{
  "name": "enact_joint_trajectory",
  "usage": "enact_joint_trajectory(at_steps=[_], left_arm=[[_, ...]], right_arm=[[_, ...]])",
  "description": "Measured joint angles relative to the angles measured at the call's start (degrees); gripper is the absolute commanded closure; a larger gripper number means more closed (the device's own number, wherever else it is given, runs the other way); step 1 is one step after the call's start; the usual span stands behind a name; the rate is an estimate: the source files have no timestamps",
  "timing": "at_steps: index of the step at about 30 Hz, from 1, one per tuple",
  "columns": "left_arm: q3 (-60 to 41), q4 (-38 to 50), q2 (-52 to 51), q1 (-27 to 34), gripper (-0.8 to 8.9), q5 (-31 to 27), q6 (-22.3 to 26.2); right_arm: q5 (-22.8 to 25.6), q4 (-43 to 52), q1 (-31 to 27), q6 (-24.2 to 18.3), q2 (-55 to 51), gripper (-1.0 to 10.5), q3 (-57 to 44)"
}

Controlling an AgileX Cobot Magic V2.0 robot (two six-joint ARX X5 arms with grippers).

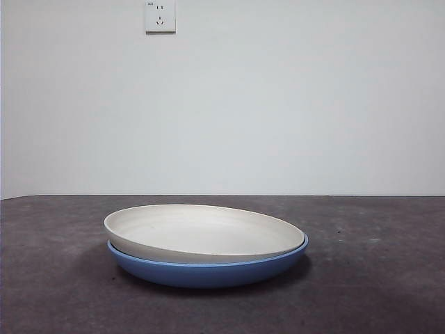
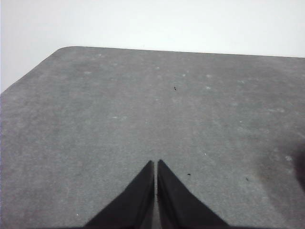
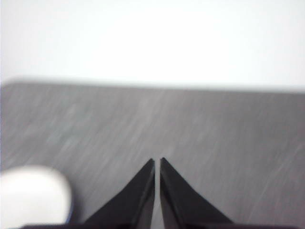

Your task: Pick up the white plate, put it on the blue plate, put it on desk

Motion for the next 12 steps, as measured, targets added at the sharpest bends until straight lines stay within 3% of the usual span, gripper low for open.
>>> enact_joint_trajectory(at_steps=[3,12], left_arm=[[0.0,0.0,0.0,0.0,8.02,0.0,0.0],[0.0,0.0,0.0,0.0,8.02,0.0,0.0]], right_arm=[[2.2,10.5,-1.6,-1.8,-2.5,9.3,-8.3],[10.3,11.2,-4.5,-7.3,-7.2,9.3,-16.8]])
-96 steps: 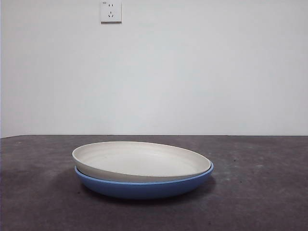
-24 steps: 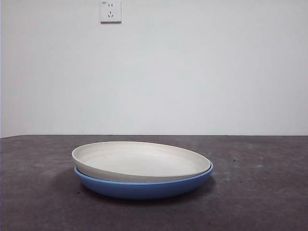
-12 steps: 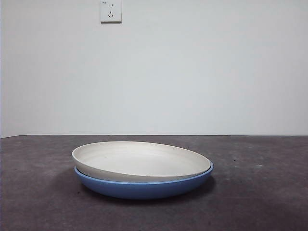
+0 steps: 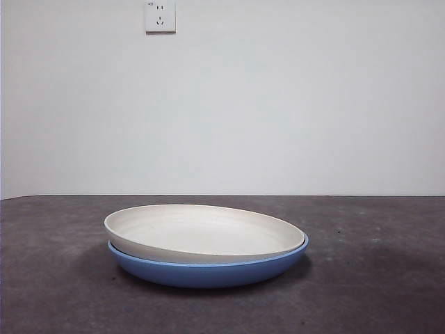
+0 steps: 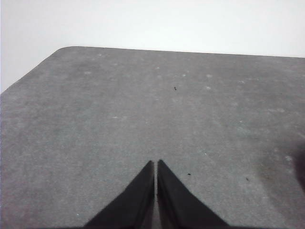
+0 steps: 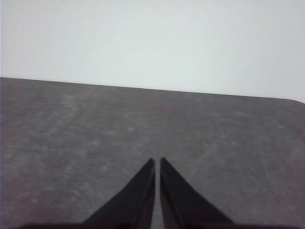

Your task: Pick up the white plate, put it on the blue plate, put it on desk

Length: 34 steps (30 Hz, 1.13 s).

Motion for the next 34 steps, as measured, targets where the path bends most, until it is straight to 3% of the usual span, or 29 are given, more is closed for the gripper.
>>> enact_joint_trajectory(at_steps=[13,34], left_arm=[[0.0,0.0,0.0,0.0,8.02,0.0,0.0],[0.0,0.0,0.0,0.0,8.02,0.0,0.0]], right_arm=[[0.0,-11.6,-1.3,-0.8,-0.3,9.3,-0.3],[0.0,-8.7,-1.4,-1.2,-4.9,9.3,-3.7]])
